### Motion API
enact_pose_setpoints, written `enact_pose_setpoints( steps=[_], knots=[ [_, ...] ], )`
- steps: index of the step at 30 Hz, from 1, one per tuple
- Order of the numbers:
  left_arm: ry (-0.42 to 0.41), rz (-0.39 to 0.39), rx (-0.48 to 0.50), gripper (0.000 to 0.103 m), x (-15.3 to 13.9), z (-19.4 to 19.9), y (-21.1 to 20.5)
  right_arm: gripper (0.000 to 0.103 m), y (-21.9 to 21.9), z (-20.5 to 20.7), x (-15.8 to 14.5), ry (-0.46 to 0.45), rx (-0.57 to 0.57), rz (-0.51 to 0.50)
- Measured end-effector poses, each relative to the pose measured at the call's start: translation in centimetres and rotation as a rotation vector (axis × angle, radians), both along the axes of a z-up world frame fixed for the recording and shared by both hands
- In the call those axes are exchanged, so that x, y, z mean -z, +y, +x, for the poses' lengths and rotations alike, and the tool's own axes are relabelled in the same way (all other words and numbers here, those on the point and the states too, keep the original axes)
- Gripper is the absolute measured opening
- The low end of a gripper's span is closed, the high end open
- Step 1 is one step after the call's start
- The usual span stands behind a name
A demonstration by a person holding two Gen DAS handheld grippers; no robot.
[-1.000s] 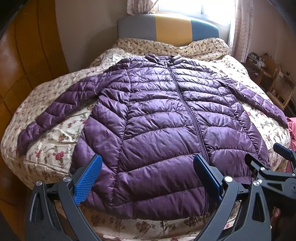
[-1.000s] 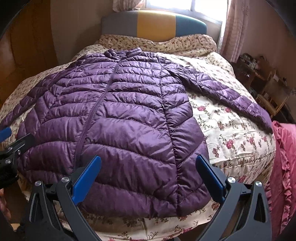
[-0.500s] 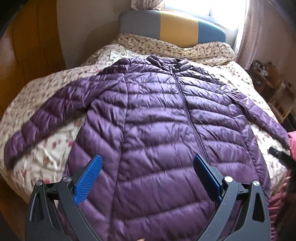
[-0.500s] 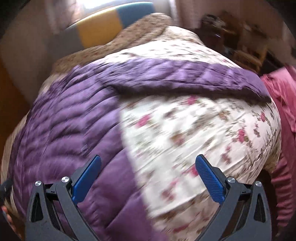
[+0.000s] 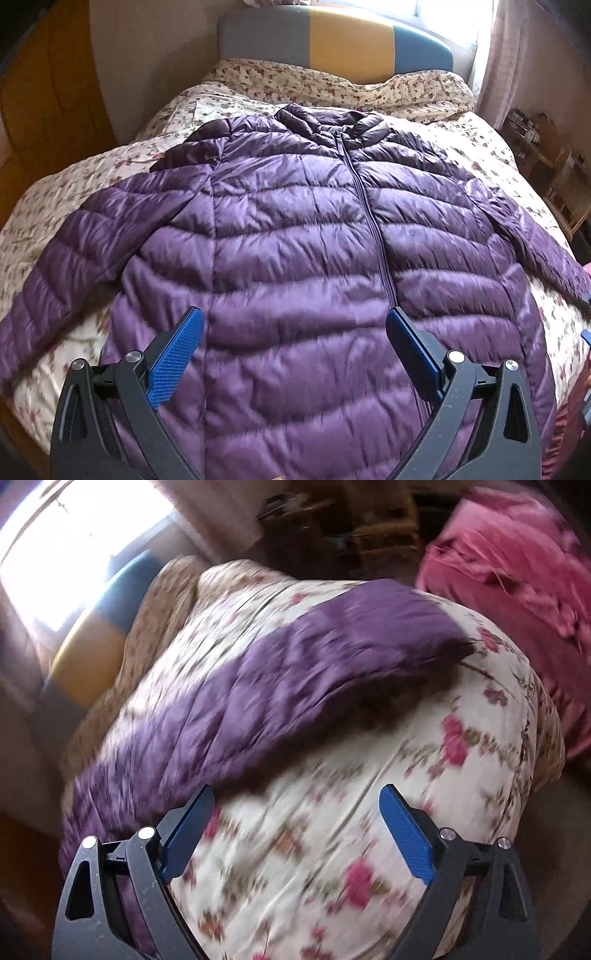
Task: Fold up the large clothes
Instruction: 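Grasp the sleeve cuff nearest the right tool with the right gripper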
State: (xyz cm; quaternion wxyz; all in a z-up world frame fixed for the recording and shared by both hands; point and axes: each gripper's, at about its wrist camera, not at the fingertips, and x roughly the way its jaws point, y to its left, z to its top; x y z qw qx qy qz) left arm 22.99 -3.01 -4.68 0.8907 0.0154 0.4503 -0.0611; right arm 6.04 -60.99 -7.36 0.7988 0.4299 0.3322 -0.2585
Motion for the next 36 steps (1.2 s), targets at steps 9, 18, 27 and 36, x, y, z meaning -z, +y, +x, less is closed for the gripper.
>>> enact_pose_setpoints(
  steps=[9,18,27,36],
  knots=[
    [0.021,-0.014,-0.022,0.1,1.4,5.1,0.1,0.066,-5.9,0.7,0.3,-0.039,0.144,0.055],
    [0.028,-0.005,-0.064,0.1,2.3,8.4,1.5,0.024,-5.7,4.3,-1.4,-0.01,0.093,-0.055],
    [0.042,-0.017,-0.05,0.1,3.3,9.3,2.1,0.015,-0.9,9.2,-4.6,-0.051,-0.062,-0.169],
    [0.028,-0.05,-0.06,0.1,3.0,9.5,3.0,0.015,5.5,14.1,-6.2,-0.06,-0.241,-0.22]
  ],
)
